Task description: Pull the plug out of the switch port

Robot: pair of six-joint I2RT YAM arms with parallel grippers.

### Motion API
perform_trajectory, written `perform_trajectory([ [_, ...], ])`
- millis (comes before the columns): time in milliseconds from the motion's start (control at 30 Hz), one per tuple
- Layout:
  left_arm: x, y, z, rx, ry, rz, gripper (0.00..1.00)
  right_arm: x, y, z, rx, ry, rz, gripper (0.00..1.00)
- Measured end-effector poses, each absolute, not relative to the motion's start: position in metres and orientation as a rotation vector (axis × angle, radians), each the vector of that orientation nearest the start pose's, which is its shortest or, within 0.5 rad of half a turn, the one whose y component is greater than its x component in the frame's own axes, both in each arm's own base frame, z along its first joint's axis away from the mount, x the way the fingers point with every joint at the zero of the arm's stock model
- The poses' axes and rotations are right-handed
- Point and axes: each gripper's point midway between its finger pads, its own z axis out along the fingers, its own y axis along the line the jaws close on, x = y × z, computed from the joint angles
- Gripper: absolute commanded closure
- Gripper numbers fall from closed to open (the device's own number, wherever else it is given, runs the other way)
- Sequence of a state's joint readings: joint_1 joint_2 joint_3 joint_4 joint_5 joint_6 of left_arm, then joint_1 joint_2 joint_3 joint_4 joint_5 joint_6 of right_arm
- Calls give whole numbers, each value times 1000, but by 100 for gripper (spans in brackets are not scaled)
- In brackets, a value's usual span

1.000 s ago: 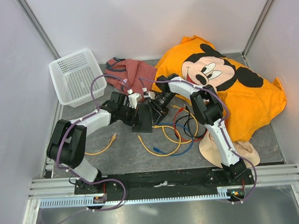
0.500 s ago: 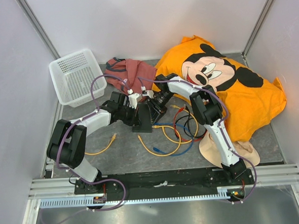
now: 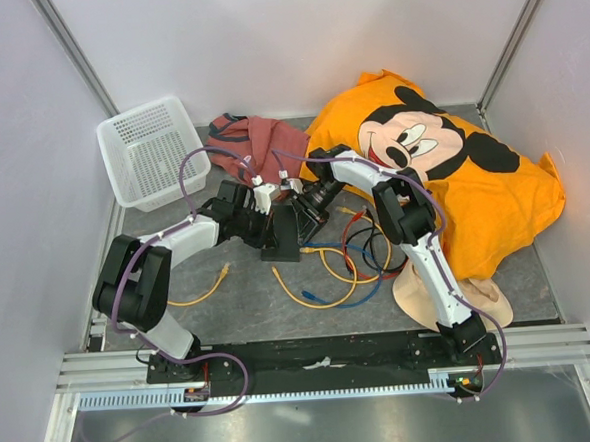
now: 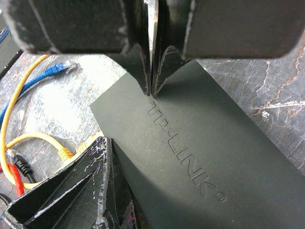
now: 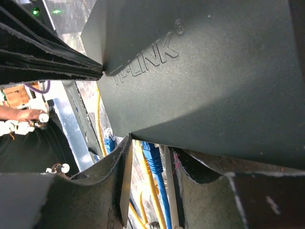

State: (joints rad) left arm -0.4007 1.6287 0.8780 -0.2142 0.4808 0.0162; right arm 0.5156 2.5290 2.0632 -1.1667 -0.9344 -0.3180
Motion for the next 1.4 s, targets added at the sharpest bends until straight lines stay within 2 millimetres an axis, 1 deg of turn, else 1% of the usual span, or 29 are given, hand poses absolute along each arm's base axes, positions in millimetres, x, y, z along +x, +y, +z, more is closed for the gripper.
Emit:
perform_trajectory([
  [200,294,-212,41,716,2441,-761,90,311,326,22,-1179,2678,1484,63],
  [267,294,-212,41,716,2441,-762,90,312,326,22,-1187,2678,1476,62],
  [333,295,-212,41,716,2441,-761,90,313,325,22,-1197,2683,1456,59],
  [700,296,-213,41,717,2440,-764,89,322,319,21,-1259,2664,1362,60],
  [800,296,-213,41,717,2440,-764,89,322,319,21,-1261,2662,1361,60],
  [933,296,-213,41,717,2440,-764,90,320,320,21,-1264,2655,1370,57],
  [1000,296,-213,41,720,2438,-763,89,318,320,22,-1259,2653,1383,57],
  [1100,297,-213,41,725,2436,-761,90,315,319,22,-1251,2663,1398,61],
  [1133,297,-213,41,725,2436,-761,89,315,319,22,-1249,2664,1401,66],
  [1233,297,-213,41,728,2434,-759,89,315,318,20,-1251,2673,1385,74],
  [1400,297,-213,41,733,2432,-758,89,314,319,19,-1245,2687,1378,82],
])
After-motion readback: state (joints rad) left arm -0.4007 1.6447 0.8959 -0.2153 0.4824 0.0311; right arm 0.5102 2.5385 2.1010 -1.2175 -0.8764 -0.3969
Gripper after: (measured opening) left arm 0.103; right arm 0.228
